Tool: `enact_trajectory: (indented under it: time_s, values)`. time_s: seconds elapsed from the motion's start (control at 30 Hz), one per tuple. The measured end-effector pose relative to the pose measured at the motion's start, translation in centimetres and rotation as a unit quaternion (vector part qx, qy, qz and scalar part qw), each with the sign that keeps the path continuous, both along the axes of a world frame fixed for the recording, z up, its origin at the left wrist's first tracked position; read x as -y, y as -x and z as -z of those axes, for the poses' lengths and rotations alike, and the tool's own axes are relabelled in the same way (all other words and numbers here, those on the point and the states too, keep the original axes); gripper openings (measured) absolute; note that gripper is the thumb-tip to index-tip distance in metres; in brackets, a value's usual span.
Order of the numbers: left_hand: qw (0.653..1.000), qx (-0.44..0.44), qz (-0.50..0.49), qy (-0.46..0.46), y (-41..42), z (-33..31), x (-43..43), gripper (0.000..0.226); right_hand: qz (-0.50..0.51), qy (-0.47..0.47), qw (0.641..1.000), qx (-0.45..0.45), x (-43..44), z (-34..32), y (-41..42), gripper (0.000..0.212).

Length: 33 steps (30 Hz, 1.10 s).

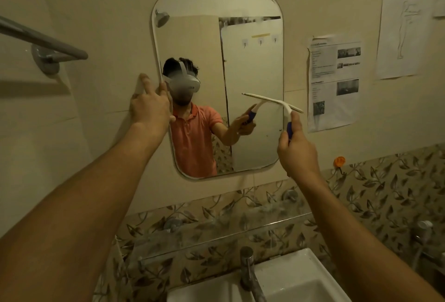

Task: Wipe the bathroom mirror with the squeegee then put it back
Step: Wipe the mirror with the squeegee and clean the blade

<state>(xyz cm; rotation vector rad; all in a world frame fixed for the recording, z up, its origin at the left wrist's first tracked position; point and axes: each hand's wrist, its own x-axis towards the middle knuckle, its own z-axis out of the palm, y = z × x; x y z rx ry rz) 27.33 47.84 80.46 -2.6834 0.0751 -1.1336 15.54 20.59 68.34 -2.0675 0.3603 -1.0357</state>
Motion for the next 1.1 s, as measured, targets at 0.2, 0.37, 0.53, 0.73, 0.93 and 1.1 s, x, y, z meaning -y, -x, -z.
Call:
enact_trajectory:
  time_s: [0.2, 0.37, 0.53, 0.73, 0.93, 1.1]
  values:
    - [1.0, -0.008, 0.001, -0.001, 0.3, -0.1, 0.1, 0.096, 0.009, -0.003, 1.0, -0.02, -1.7, 4.1, -0.1, 0.06]
    - [1.0, -0.004, 0.001, 0.0, 0.1, 0.0, 0.1, 0.098, 0.002, -0.043, 0.999, -0.03, -4.7, 8.2, -0.4, 0.066]
    - [1.0, 0.003, 0.0, -0.007, -0.4, 0.1, -0.1, 0.099, -0.01, -0.069, 0.997, -0.038, -7.5, 10.7, -0.8, 0.068]
    - [1.0, 0.009, -0.001, -0.007, -0.7, 0.2, -0.1, 0.099, -0.049, -0.082, 0.994, -0.059, -12.0, 13.3, 0.1, 0.066]
    - [1.0, 0.009, -0.001, -0.007, -0.9, 0.2, -0.1, 0.099, -0.097, -0.055, 0.981, -0.157, -16.0, 15.7, 0.7, 0.067]
    - [1.0, 0.009, -0.004, -0.016, -1.0, 0.4, -0.2, 0.099, -0.124, -0.002, 0.978, -0.169, -15.5, 14.9, 2.1, 0.069]
